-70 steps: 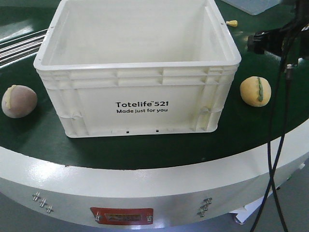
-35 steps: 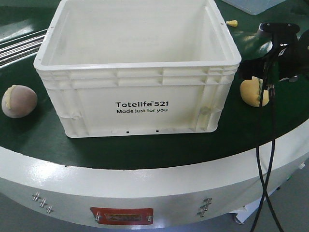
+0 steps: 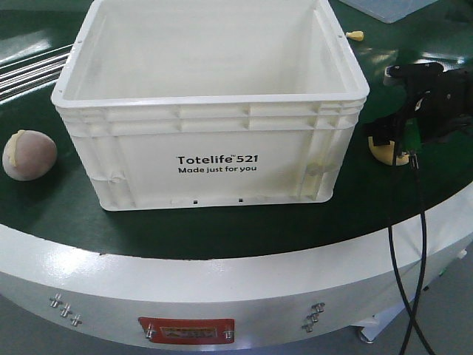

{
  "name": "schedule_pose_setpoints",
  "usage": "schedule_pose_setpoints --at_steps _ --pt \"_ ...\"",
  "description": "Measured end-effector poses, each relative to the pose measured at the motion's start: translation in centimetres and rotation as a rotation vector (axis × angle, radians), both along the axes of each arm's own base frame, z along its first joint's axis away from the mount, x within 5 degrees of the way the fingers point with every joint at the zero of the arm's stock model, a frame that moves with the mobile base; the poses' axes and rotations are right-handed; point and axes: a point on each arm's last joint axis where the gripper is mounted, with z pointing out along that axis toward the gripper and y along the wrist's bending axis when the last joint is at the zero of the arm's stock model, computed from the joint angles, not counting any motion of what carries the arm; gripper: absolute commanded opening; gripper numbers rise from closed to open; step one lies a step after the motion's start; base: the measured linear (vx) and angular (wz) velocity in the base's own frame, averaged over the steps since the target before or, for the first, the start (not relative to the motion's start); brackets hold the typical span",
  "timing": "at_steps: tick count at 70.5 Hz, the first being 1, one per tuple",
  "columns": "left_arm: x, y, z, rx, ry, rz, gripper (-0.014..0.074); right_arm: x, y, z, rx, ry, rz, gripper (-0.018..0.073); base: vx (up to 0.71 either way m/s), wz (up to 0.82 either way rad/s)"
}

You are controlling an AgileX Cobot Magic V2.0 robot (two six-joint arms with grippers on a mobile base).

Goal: Place moving items into box and shelve
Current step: 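Lower the right gripper onto the cream plush ball and close, then lower the left gripper onto the pink plush ball and close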

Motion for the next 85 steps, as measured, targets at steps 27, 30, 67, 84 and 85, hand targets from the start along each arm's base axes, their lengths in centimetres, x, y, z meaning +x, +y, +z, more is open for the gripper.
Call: schedule_pose_setpoints --at_steps 27,30,67,84,85 --pt "1.6 0.7 0.2 -0.002 0.043 0.025 0.0576 0.2 0.0 -0.2 0.003 0.0 -0.012 -0.0016 0.0 0.0" --pt "2.2 1.0 0.1 -0.004 0.061 0.038 0.0576 0.2 0.0 -0.2 0.003 0.0 -0.012 -0.0016 0.0 0.0" --pt "9.5 2.8 -7.3 -0.053 0.375 0.076 0.0576 0.1 0.0 -0.2 0.003 0.003 -0.012 -0.0015 0.0 0.0" --pt "11.1 2.9 -11.0 -0.083 0.506 0.079 0.0576 0.1 0.0 -0.2 0.003 0.003 -0.012 -0.0015 0.0 0.0" --pt "11.2 2.9 -11.2 -0.087 0.515 0.08 0.0576 0.1 0.0 -0.2 0.002 0.003 -0.011 -0.0015 0.0 0.0"
